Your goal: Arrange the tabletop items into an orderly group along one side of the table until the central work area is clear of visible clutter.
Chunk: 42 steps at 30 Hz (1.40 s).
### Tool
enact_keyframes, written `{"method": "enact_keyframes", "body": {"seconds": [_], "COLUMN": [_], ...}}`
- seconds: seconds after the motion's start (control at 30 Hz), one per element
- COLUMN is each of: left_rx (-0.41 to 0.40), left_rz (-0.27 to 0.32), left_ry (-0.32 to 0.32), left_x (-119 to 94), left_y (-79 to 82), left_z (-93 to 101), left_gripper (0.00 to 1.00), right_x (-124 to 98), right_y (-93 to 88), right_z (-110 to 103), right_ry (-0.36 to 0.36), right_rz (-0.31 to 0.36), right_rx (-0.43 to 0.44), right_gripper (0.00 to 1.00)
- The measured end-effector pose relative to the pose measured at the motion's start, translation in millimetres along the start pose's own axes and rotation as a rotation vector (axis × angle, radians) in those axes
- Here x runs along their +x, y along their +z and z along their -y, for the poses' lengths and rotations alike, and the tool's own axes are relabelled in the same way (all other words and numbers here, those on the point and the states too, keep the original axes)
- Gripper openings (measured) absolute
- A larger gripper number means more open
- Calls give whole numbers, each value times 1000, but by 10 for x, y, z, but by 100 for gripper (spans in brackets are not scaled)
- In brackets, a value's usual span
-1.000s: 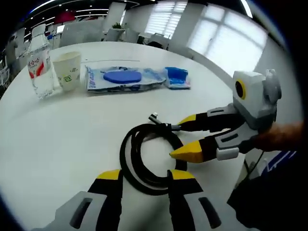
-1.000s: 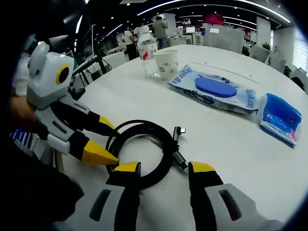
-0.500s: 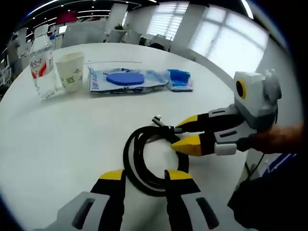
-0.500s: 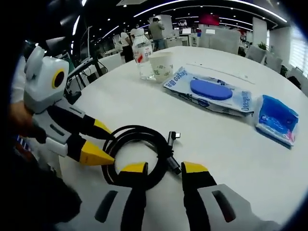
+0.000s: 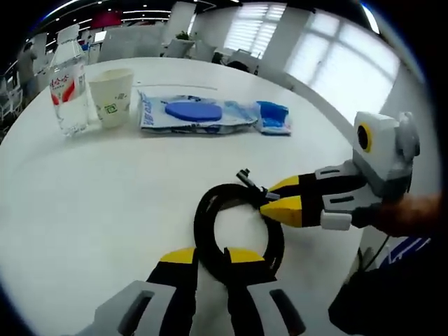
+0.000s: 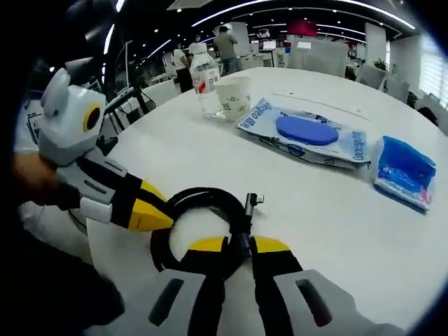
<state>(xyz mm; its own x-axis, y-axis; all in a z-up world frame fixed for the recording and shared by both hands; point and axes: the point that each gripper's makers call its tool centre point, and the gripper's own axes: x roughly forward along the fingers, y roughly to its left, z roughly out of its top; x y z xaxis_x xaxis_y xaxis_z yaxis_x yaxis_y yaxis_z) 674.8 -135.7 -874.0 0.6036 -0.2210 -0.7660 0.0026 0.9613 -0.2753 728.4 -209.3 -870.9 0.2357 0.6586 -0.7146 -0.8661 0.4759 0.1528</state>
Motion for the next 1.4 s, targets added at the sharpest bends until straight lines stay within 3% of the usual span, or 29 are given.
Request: {"method": "enact_keyframes", "body": {"seconds": [0.2,0.83,1.4], "left_rx": [28,38,99], "left_rz": [0,64,107], "left_ry": [10,-1,-47], "left_x": [-37,-290,-181], "left_y": [7,353,823], "left_z": [27,242,536], "left_gripper": [6,3,3], "right_x": [-75,-420,-655], "right_y": [39,262,421], "right_z": [7,34,457], "right_ry": [-2,-29,-117], "right_rz": [5,98,176], "right_rx": [17,58,95], "right_gripper": [5,5,5]}}
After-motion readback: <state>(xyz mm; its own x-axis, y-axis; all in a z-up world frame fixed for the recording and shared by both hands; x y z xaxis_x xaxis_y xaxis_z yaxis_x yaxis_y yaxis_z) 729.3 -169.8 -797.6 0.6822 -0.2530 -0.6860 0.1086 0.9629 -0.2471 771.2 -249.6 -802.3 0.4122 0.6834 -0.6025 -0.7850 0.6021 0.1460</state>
